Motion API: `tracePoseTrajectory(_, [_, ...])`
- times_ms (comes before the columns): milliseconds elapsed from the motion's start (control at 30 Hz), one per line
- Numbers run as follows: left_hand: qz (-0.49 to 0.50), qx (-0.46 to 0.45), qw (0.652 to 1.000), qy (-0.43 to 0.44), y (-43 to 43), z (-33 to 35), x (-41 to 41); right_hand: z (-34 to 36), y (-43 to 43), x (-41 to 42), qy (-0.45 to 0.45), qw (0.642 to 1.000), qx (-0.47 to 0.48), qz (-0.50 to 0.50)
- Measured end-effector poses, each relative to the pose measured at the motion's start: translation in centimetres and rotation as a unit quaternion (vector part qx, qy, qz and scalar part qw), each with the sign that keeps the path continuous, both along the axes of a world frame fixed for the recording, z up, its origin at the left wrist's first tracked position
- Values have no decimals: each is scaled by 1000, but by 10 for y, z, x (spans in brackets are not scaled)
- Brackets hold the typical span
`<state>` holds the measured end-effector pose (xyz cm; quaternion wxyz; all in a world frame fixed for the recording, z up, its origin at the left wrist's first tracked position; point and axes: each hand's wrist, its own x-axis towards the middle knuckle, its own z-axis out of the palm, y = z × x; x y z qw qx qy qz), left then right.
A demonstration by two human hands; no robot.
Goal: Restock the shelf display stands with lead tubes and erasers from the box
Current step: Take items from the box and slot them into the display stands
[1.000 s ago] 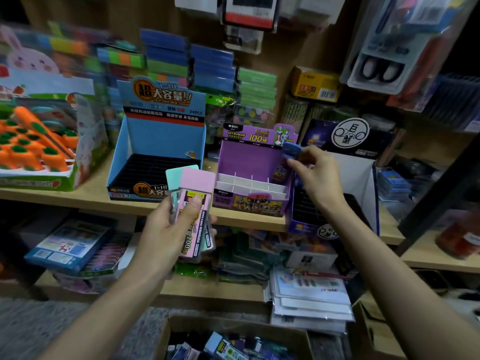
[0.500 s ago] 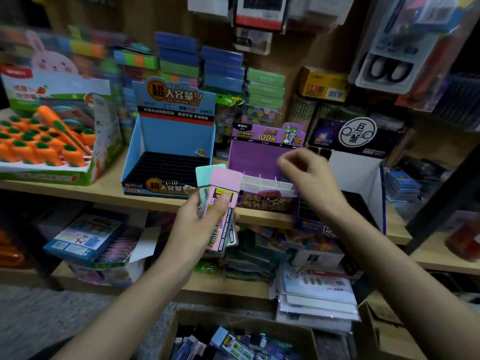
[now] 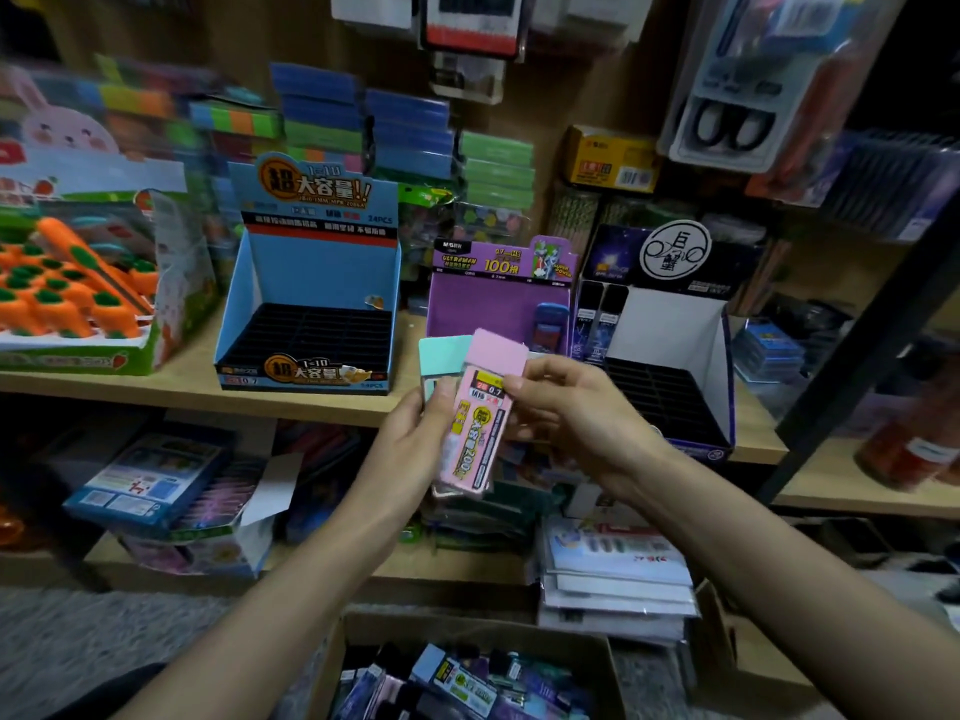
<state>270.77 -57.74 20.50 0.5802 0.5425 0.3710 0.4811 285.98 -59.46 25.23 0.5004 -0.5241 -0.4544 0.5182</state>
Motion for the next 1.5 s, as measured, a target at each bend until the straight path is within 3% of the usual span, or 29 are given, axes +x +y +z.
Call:
tracePoseTrajectory(267, [33,63,997,17,25,20,-45,41,31,23,-13,982,152,-110])
tracePoseTrajectory(367, [75,81,994,16,37,28,-77,59,66,-1,-37,974,197,-105])
tracePoseTrajectory(633, [157,114,979,59,47,16,-151,54,169,-80,-219,941,244,-86])
tracePoseTrajectory(867, [160,121,974,106,53,1,-177,25,200,-86,-489,816,306,-46])
tracePoseTrajectory(933, [164,120,973,109,61,-2,-174,22,201,-84,-504,807,306,-39])
tracePoseTrajectory(1100, [162,112,972,128,80,-5,-157,21,202,-85,-487,824,291,-6])
tracePoseTrajectory(1233, [142,101,967,188,88,-11,-149,24,204,-89,-477,835,276,2])
tracePoseTrajectory(1367, [162,159,911,343,91,-16,-150,26,207,-95,-566,764,310,-5])
tracePoseTrajectory(1500, [169,185,876,412,91,-12,-150,32,208,-97,-609,715,341,-36])
